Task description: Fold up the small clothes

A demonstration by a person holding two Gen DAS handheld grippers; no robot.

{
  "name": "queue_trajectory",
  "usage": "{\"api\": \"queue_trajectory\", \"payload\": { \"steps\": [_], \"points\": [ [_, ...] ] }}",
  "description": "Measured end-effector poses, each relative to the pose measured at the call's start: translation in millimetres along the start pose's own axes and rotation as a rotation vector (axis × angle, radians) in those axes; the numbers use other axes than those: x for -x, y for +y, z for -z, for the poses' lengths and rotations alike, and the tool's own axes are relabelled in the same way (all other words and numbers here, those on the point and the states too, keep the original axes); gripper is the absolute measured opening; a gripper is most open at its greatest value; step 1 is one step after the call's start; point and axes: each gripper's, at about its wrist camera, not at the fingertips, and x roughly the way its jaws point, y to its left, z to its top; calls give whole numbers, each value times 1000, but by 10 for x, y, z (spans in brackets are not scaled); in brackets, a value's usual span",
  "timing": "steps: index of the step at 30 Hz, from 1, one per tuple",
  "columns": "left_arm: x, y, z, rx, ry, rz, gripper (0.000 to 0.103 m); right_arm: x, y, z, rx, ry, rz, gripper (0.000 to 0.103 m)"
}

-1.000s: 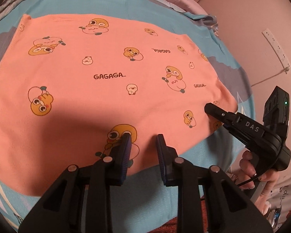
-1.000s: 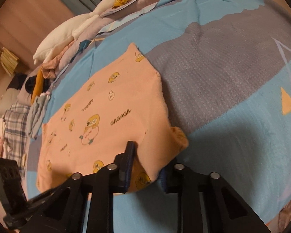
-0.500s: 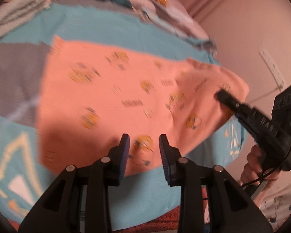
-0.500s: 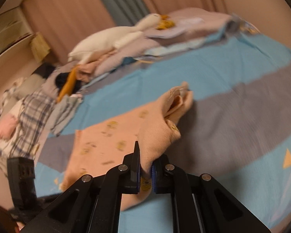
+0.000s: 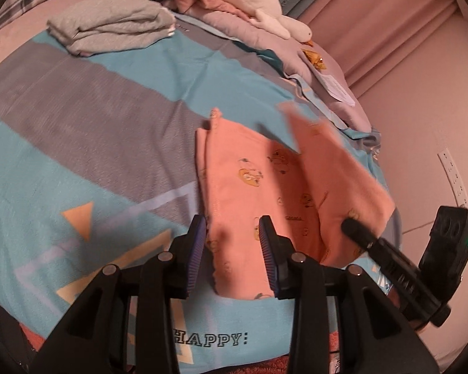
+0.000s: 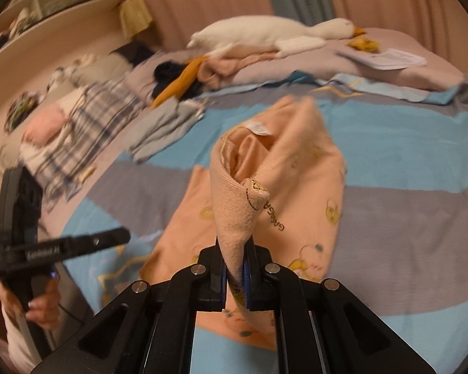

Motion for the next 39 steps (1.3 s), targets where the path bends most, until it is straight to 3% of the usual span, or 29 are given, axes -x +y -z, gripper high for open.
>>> {"api": "queue_trajectory", "payload": {
  "steps": [8, 10, 13, 19, 22, 23, 24, 35, 39],
  "points": [
    [-102, 20, -4, 8, 44, 44, 44, -395, 153, 214, 63, 154, 12, 9],
    [-134, -16, -37, -3, 51, 57, 51, -468, 136, 244, 60, 179, 16, 9],
    [-186, -88, -85, -16, 54, 84, 65, -475, 118, 266, 58, 188, 17, 9],
    [-400, -206, -191, -31, 100, 117, 69, -284, 109, 295, 63, 176, -6, 11],
    [-520, -261, -254, -37, 122, 137, 71, -117, 79, 329, 62, 160, -8, 34],
    [-575, -276, -277, -36, 134, 143, 72, -77, 63, 337, 59, 153, -11, 45],
    [-613, -282, -289, -37, 142, 142, 72, -17, 42, 348, 57, 146, -13, 48],
    [-1003, -383, -374, -83, 172, 83, 70, 183, -364, 372, -68, 99, 113, 48],
    [-1100, -434, -403, -101, 181, 74, 60, 167, -482, 386, -116, 98, 155, 48]
  ]
}}
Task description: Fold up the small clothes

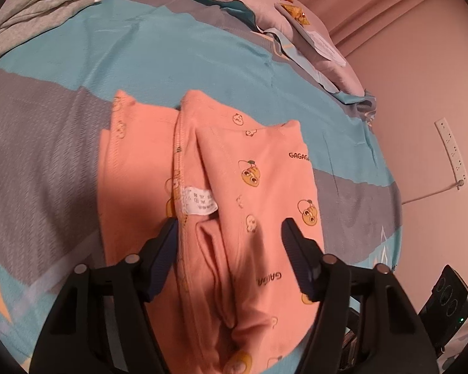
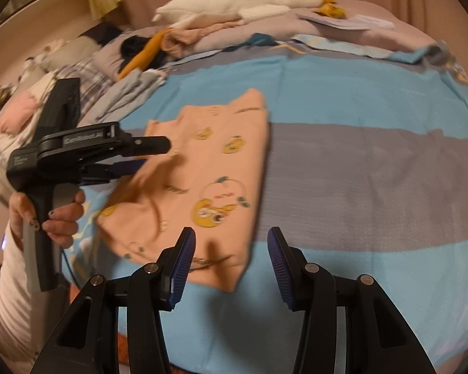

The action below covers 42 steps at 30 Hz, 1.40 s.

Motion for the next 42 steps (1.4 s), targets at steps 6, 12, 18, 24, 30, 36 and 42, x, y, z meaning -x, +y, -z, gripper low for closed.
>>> {"api": "queue_trajectory", "payload": {
  "steps": [6, 12, 18, 24, 30, 36, 42],
  "points": [
    [-142, -10, 4, -15, 22, -51, 14, -37, -143, 27, -60, 6, 23, 48],
    [98, -183, 26, -104, -51, -104, 12, -65, -209, -12, -86, 13, 41, 48],
    [391, -195, -15, -151, -111, -147, 13, -77, -137, -81, -64, 3, 41, 48],
    [498, -24, 40, -138, -125, -200, 13, -130, -53, -134, -41, 8, 34, 48],
    [389, 149, 103, -114, -94, -247, 17, -215, 24, -160, -20, 29, 39, 48],
    [432, 235, 170, -82, -85, -247, 25, -259, 73, -162, -6, 47, 42, 48],
    [578, 219, 343, -69, -71, -192, 38, -269, 103, -175, -2, 53, 40, 48]
  ]
}}
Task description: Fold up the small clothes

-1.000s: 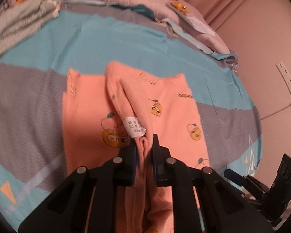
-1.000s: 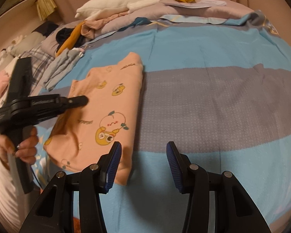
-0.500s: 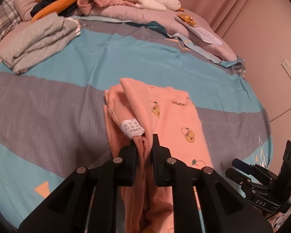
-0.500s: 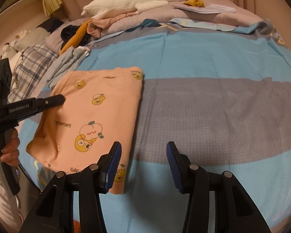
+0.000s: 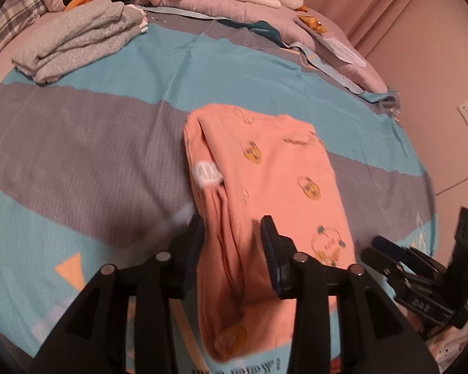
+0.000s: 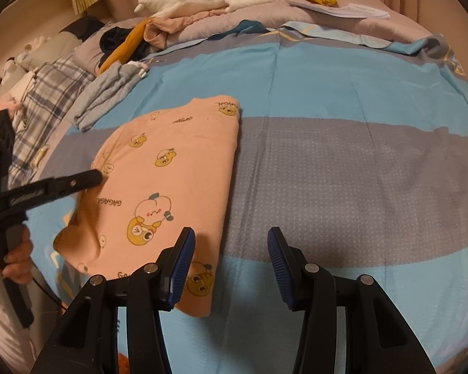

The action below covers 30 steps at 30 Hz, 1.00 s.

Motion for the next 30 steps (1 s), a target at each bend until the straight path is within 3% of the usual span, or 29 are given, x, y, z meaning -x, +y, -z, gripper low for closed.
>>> {"api": "queue_trajectory", "payload": {
  "steps": [7, 23, 30],
  "points": [
    [-50, -2, 260, 13, 53, 3, 40, -108, 110, 36, 31, 31, -10, 52],
    [-82, 12, 468, 42, 76, -20, 49, -226, 188, 199, 89, 102, 27, 52],
    [45, -69, 432, -19, 47, -31, 67, -67, 84, 129, 69, 65, 25, 53]
  ]
}}
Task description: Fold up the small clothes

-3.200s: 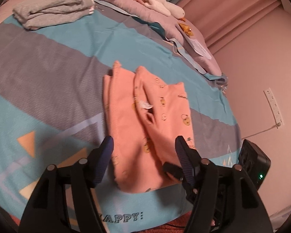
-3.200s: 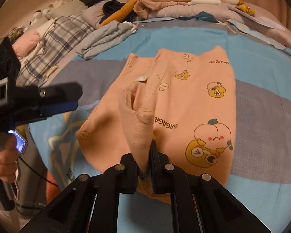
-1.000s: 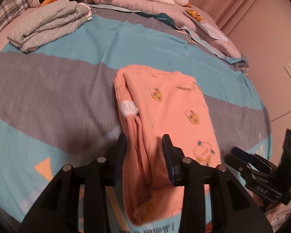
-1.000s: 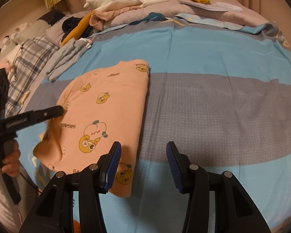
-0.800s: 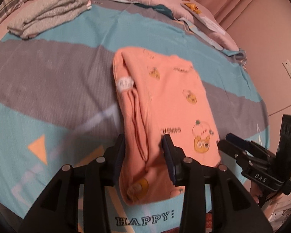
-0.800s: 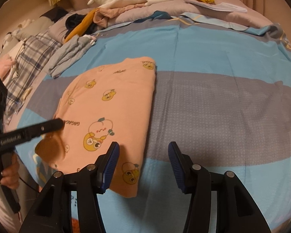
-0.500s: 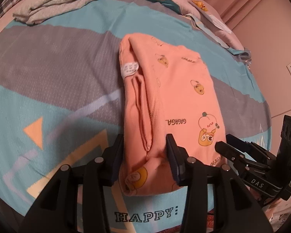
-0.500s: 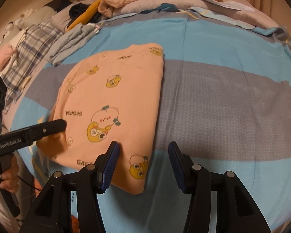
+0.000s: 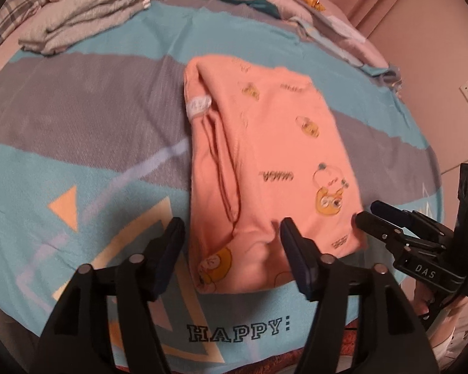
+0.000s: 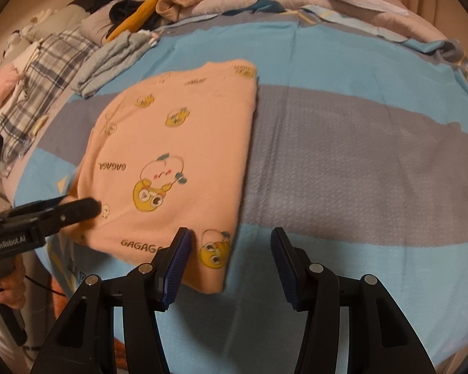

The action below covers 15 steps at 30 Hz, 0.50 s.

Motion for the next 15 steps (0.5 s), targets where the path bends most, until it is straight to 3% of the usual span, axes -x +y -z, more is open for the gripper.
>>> {"api": "queue_trajectory", "payload": {
  "steps": [4, 6, 15],
  "points": [
    [112, 27, -105, 22, -69, 40, 86, 121, -64, -79, -17, -60, -17, 70],
    [109, 44, -168, 25, -91, 30, 89, 129, -79, -152, -32, -79, -35, 80],
    [-191, 186, -335, 96, -41, 43, 89, -147, -3, -370, -46, -42, -121, 83]
  ]
}}
